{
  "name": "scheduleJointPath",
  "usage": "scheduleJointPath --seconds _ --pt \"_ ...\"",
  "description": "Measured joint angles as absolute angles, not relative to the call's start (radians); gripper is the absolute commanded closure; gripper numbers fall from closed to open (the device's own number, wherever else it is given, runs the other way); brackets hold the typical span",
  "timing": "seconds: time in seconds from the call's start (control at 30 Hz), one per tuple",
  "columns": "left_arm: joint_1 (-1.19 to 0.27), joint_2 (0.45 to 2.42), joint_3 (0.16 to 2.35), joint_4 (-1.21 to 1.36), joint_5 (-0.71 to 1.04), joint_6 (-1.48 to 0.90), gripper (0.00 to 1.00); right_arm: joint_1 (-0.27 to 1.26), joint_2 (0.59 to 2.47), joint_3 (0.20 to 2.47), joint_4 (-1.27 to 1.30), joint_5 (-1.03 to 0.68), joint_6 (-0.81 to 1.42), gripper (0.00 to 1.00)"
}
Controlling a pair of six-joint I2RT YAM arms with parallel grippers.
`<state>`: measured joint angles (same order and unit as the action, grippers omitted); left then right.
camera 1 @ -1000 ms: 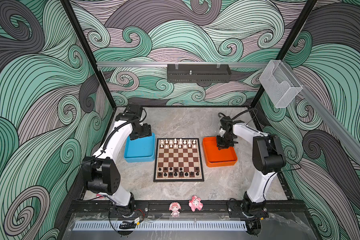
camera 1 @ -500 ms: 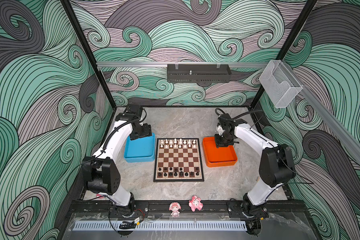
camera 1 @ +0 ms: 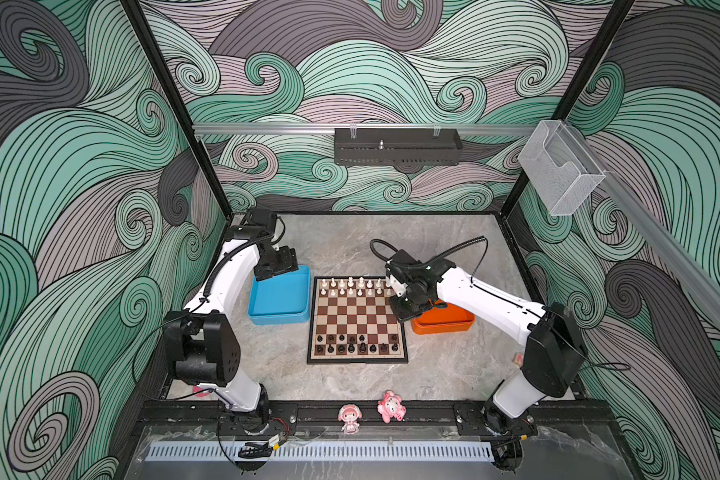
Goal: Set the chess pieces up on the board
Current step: 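Lift the black pawn with the right gripper and carry it over the board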
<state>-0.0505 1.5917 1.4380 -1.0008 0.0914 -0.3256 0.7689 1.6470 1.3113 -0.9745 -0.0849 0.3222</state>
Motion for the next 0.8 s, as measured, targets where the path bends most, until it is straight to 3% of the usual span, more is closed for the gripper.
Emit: scheduleJointPath --seconds 0.3,0.8 --pt "-0.048 1.593 1.428 -1.0 0.101 -0.325 0.21 0.855 1.767 1.315 -0.935 -0.091 0.353 0.9" --pt "-0.046 1.593 1.409 -1.0 0.106 -0.326 0.21 0.865 1.835 1.318 -0.898 -0.112 0.354 0.9"
